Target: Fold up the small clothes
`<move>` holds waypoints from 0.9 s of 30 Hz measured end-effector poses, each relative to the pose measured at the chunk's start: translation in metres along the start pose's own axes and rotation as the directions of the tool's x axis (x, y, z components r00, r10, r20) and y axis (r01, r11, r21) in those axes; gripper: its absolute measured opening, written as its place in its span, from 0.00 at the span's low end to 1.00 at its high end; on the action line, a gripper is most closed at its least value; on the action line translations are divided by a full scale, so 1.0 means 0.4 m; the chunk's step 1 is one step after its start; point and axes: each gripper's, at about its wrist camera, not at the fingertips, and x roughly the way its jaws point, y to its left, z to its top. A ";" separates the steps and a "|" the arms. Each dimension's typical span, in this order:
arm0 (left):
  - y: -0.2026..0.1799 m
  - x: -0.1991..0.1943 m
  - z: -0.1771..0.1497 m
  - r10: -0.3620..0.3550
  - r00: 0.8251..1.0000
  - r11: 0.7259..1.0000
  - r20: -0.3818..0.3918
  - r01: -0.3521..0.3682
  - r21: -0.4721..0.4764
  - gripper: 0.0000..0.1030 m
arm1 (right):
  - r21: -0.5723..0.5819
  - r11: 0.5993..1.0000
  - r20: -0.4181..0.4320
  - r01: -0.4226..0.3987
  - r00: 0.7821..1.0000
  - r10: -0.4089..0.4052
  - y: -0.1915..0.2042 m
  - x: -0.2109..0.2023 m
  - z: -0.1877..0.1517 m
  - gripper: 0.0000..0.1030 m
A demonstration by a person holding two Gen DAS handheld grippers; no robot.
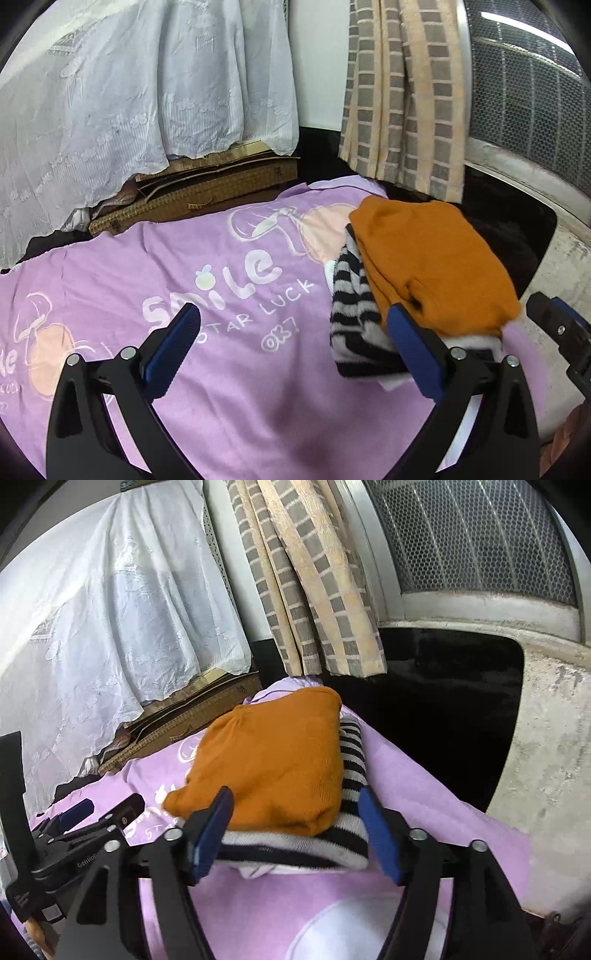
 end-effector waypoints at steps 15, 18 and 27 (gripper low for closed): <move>0.050 -0.128 -0.035 -0.055 0.998 0.998 0.041 0.056 -0.007 0.96 | -0.042 0.999 0.017 0.030 0.999 -0.029 0.063 -0.128 -0.009 0.86; 0.057 -0.138 -0.036 -0.057 0.997 0.998 0.043 0.057 -0.012 0.96 | -0.058 0.998 0.014 0.025 1.000 -0.024 0.078 -0.129 -0.010 0.86; 0.050 -0.162 -0.038 -0.057 0.997 0.998 0.056 0.057 0.004 0.96 | -0.059 0.998 -0.014 0.022 1.000 -0.023 0.079 -0.123 -0.021 0.87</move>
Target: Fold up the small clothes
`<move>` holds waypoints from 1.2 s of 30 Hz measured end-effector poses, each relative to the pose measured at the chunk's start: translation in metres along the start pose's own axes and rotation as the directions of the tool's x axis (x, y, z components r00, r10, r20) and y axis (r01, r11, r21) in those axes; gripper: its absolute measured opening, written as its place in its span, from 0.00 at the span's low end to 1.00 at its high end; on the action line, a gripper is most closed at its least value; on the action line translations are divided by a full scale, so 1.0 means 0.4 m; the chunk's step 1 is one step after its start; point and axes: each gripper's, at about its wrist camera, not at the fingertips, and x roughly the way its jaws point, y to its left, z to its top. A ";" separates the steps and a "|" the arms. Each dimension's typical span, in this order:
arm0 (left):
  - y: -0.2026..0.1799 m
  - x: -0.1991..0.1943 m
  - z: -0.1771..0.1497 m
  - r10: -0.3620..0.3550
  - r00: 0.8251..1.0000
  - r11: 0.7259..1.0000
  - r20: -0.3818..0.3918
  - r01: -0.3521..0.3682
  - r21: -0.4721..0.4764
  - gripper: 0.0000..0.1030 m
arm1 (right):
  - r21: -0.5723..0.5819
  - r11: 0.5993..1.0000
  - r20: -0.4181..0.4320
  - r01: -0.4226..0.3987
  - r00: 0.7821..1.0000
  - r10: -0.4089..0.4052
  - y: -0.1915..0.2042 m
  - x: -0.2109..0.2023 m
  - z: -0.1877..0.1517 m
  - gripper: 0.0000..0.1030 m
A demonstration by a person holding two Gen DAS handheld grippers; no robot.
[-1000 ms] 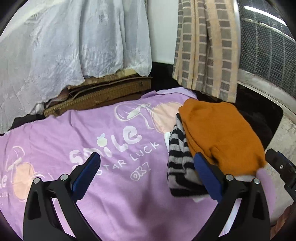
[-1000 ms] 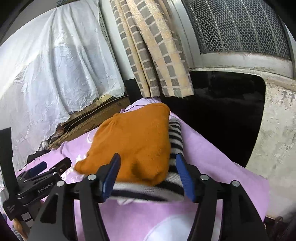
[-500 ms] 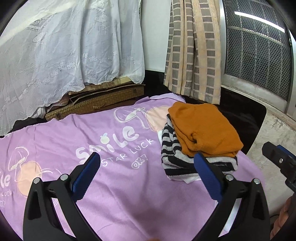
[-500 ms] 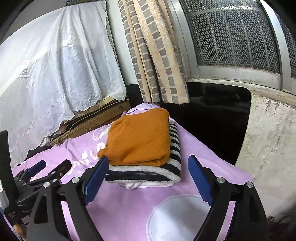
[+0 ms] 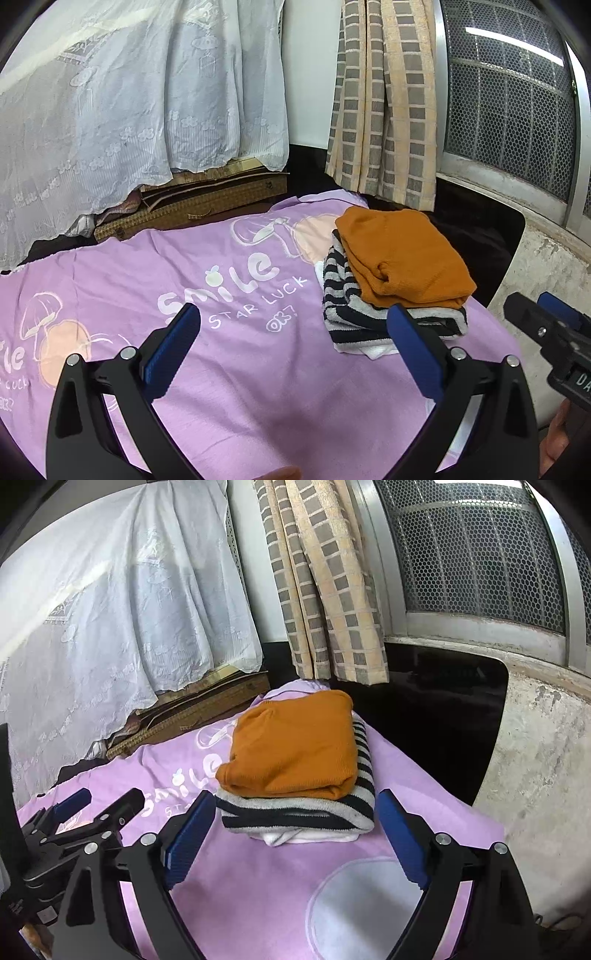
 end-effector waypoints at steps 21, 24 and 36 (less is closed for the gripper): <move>-0.007 -0.028 -0.002 -0.005 1.000 1.000 -0.002 0.005 0.010 0.96 | -0.013 1.000 -0.012 -0.022 1.000 0.022 0.022 0.012 -0.001 0.91; -0.007 -0.028 0.000 -0.006 1.000 1.000 -0.002 0.006 0.009 0.96 | -0.013 1.000 -0.012 -0.023 1.000 0.023 0.023 0.013 -0.001 0.91; -0.008 -0.033 0.000 -0.010 1.000 1.000 -0.005 0.010 0.012 0.96 | -0.015 1.000 -0.017 -0.027 1.000 0.027 0.030 0.015 -0.003 0.92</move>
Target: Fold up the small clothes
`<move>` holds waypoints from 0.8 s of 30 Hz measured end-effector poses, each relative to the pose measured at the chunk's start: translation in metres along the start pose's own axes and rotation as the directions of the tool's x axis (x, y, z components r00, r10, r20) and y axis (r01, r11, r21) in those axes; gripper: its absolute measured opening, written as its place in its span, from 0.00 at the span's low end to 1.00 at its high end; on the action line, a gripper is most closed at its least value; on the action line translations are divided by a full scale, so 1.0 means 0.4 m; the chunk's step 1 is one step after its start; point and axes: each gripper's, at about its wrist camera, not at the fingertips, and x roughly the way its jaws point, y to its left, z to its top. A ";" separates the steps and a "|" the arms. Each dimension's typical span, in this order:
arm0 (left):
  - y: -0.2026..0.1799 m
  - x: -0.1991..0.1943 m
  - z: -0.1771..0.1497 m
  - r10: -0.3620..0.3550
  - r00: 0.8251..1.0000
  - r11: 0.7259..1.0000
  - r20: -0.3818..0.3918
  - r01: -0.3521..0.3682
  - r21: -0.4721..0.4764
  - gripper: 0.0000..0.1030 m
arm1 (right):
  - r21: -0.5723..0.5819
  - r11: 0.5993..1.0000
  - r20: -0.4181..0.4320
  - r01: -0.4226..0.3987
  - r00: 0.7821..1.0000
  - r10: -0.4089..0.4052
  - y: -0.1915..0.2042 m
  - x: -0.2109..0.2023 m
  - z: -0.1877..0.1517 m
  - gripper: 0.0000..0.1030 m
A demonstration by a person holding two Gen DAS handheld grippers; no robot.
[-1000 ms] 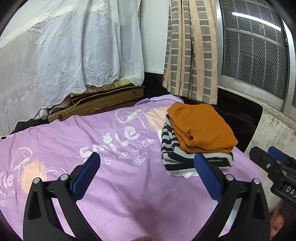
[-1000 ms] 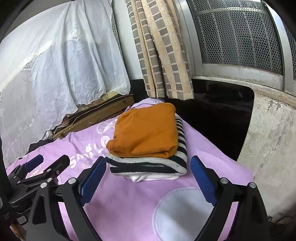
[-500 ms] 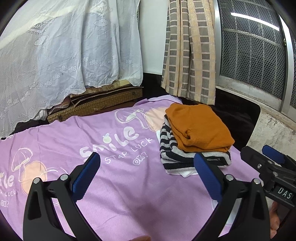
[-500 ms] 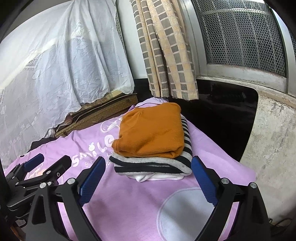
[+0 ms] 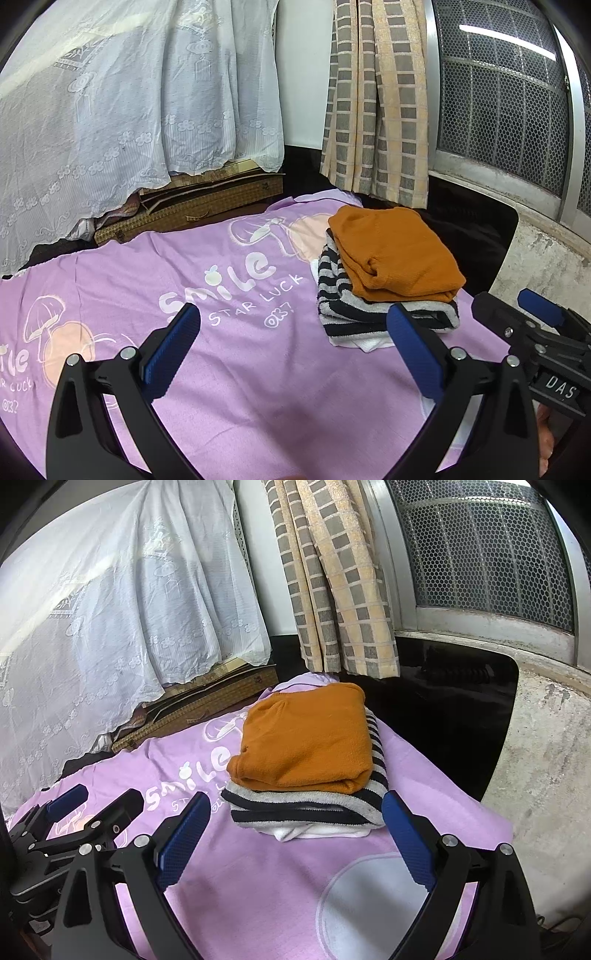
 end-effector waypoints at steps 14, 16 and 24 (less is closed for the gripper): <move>0.000 0.009 0.002 -0.003 1.000 1.000 -0.015 0.003 -0.009 0.96 | -0.007 1.000 0.003 -0.005 1.000 0.005 0.006 0.003 0.001 0.92; 0.000 0.012 0.001 -0.003 1.000 1.000 -0.017 0.003 -0.009 0.96 | -0.008 1.000 0.003 -0.004 1.000 0.004 0.007 0.003 0.001 0.92; 0.003 0.015 0.001 0.000 1.000 1.000 -0.017 0.000 -0.009 0.96 | -0.009 1.000 0.004 -0.004 1.000 0.004 0.006 0.002 0.001 0.92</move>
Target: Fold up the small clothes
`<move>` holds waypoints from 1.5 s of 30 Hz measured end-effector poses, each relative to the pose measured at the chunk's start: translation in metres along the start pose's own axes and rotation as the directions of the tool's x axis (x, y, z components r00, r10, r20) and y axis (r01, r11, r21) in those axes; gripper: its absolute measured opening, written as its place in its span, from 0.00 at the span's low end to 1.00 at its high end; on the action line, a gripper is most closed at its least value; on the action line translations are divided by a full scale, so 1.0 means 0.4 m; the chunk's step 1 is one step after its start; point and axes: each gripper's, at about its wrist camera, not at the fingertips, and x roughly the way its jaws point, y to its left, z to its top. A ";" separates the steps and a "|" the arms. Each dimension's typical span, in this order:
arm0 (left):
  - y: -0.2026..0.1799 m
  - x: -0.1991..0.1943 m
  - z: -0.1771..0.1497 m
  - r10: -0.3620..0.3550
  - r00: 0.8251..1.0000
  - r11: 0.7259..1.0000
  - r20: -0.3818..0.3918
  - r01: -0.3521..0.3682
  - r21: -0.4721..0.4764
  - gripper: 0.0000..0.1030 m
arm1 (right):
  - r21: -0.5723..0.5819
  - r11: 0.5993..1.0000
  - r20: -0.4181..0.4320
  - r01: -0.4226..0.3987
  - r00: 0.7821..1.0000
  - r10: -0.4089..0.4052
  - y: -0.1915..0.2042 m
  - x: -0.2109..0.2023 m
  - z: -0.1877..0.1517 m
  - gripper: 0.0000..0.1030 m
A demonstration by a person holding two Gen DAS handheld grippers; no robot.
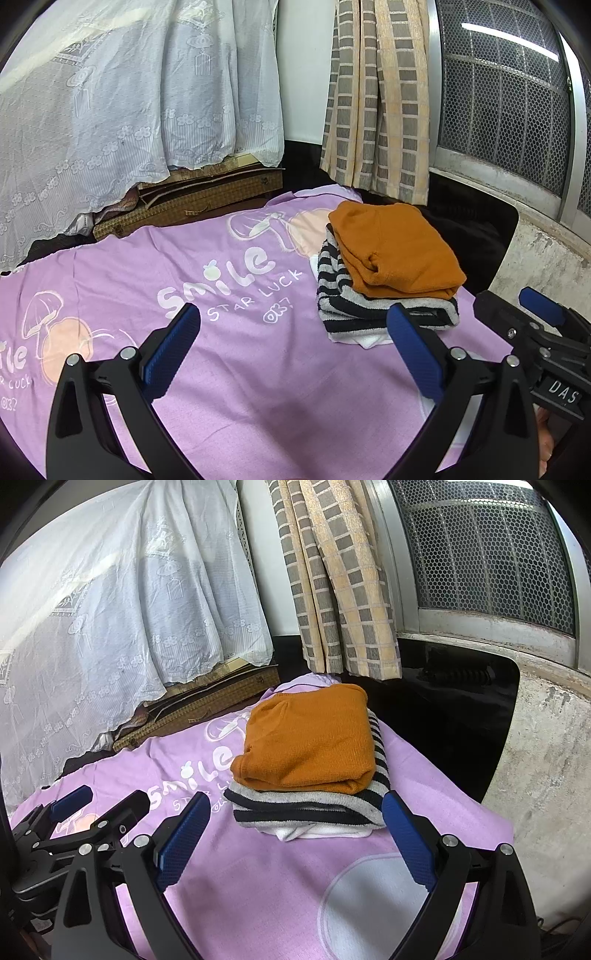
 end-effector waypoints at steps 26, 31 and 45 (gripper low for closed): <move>0.002 -0.005 -0.001 -0.001 1.000 1.000 0.001 0.001 0.001 0.95 | -0.003 1.000 0.002 -0.002 1.000 0.002 0.003 -0.001 0.002 0.92; 0.003 -0.006 -0.001 0.000 1.000 1.000 0.000 0.000 0.000 0.95 | -0.003 1.000 0.001 -0.002 1.000 0.002 0.005 -0.003 0.004 0.92; 0.007 0.004 0.000 -0.007 1.000 1.000 -0.019 0.007 -0.011 0.95 | -0.005 1.000 -0.001 -0.006 1.000 0.006 0.012 -0.001 0.004 0.92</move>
